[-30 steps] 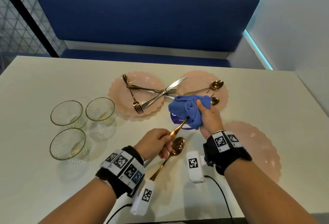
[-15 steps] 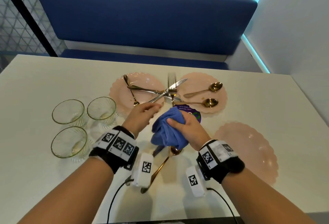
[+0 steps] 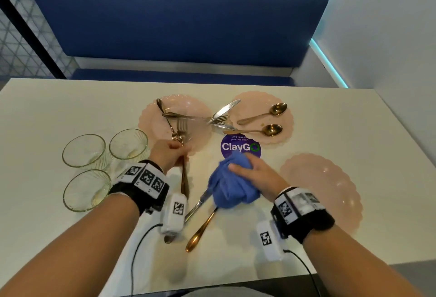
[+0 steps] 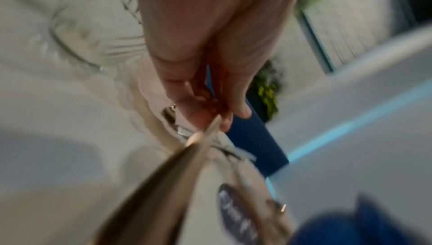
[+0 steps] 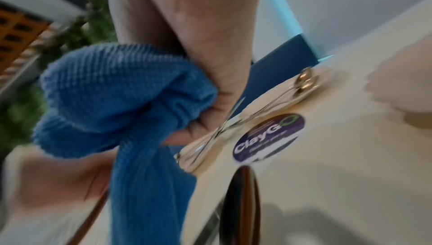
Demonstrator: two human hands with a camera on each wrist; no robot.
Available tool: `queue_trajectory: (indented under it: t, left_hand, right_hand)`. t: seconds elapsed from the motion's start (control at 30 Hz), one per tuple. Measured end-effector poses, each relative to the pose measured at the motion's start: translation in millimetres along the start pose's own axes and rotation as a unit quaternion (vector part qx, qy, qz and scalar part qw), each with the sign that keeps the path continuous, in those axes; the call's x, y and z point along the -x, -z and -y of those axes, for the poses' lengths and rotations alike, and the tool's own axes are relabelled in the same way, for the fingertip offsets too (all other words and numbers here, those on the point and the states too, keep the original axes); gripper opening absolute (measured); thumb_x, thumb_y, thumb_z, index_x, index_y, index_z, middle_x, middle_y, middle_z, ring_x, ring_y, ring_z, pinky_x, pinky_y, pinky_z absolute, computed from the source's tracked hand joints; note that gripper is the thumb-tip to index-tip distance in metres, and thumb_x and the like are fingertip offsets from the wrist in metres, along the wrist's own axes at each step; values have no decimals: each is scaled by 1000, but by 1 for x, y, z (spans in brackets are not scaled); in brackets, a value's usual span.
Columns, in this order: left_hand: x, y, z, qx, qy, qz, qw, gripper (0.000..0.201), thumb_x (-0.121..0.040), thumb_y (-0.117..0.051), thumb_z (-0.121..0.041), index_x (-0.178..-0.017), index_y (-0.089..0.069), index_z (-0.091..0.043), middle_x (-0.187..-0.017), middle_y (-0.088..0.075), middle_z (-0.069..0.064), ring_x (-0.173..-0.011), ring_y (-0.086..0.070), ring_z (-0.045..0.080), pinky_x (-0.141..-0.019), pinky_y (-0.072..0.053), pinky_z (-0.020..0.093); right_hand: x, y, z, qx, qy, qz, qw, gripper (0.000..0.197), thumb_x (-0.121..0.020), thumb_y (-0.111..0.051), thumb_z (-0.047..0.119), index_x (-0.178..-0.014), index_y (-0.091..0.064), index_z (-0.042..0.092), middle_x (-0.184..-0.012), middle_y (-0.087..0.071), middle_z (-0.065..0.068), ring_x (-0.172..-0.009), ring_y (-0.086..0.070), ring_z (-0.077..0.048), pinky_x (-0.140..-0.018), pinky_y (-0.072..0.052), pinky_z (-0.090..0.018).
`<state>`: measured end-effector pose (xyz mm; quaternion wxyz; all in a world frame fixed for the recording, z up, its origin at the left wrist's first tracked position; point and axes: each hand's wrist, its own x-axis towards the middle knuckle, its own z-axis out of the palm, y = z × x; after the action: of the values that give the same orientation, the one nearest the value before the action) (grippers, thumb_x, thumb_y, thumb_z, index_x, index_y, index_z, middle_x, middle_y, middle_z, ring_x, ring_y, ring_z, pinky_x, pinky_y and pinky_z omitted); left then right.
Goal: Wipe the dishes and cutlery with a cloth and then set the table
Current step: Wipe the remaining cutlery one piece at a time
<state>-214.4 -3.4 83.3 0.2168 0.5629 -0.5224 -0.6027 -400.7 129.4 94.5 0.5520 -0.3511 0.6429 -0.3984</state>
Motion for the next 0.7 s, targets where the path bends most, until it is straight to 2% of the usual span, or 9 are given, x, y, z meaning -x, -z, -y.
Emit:
queue_trajectory:
  t: [0.13,0.23,0.3,0.37,0.43,0.5,0.57,0.63,0.7]
  left_hand:
    - [8,-9,31,-261,-18,62,963,19,-74,-76,-16,-88,-65,-8,-77,-66,5,-69,-64,16,-66,-54,24]
    - [11,-18,41,-364,-50,57,928,24,-69,-80,-22,-74,-58,-15,-69,-55,-7,-65,-52,7,-54,-36,15]
    - [11,-24,46,-388,-55,65,918,28,-69,-80,-22,-65,-52,-20,-67,-51,-9,-66,-48,7,-53,-31,13]
    - [13,-29,51,-399,-52,84,912,29,-69,-79,-21,-62,-52,-21,-67,-51,-10,-69,-50,9,-56,-33,14]
    - [14,-32,57,-410,-42,102,905,26,-70,-79,-19,-62,-54,-20,-68,-53,-9,-74,-53,12,-60,-36,16]
    - [15,-35,54,-408,-40,98,907,22,-72,-77,-19,-65,-57,-16,-69,-55,-7,-72,-54,11,-64,-40,17]
    - [9,-39,37,-391,-60,85,914,13,-77,-72,-19,-75,-61,-13,-74,-57,-5,-72,-53,8,-72,-45,19]
    - [-8,-43,13,-369,-80,58,924,12,-83,-65,-20,-89,-64,-10,-81,-58,-4,-78,-54,8,-81,-44,21]
    - [-24,-49,-15,-349,-101,11,932,12,-87,-60,-19,-93,-64,-9,-86,-59,0,-82,-53,11,-78,-41,21]
  right_hand:
    - [0,40,17,-222,44,-64,972,29,-95,-47,22,-122,-55,15,-113,-65,-7,-92,-67,-12,-64,-54,-21]
    - [-2,59,22,-320,62,-90,941,31,-97,-40,31,-124,-54,20,-115,-64,-5,-96,-65,-12,-66,-56,-22]
    - [-5,68,21,-387,62,-89,916,40,-96,-38,38,-132,-48,23,-123,-61,-2,-107,-63,-14,-82,-57,-30]
    - [-10,73,18,-421,59,-88,901,41,-93,-39,43,-127,-55,26,-124,-63,-2,-111,-63,-19,-90,-53,-39]
    - [-14,76,15,-434,58,-80,895,34,-81,-57,46,-107,-71,27,-113,-70,-2,-101,-68,-18,-90,-52,-40]
    - [-19,79,11,-435,64,-54,896,39,-64,-74,47,-97,-75,26,-111,-70,-2,-101,-68,-17,-93,-49,-38]
    - [-22,80,12,-441,72,-52,893,31,-69,-65,46,-90,-77,27,-105,-73,-1,-96,-69,-15,-89,-52,-34]
    - [-25,79,13,-452,80,-56,887,32,-76,-52,44,-91,-76,29,-103,-73,0,-96,-69,-15,-83,-56,-32]
    - [-28,78,13,-440,80,-66,892,41,-70,-66,46,-106,-68,28,-109,-70,-1,-102,-66,-17,-77,-58,-28]
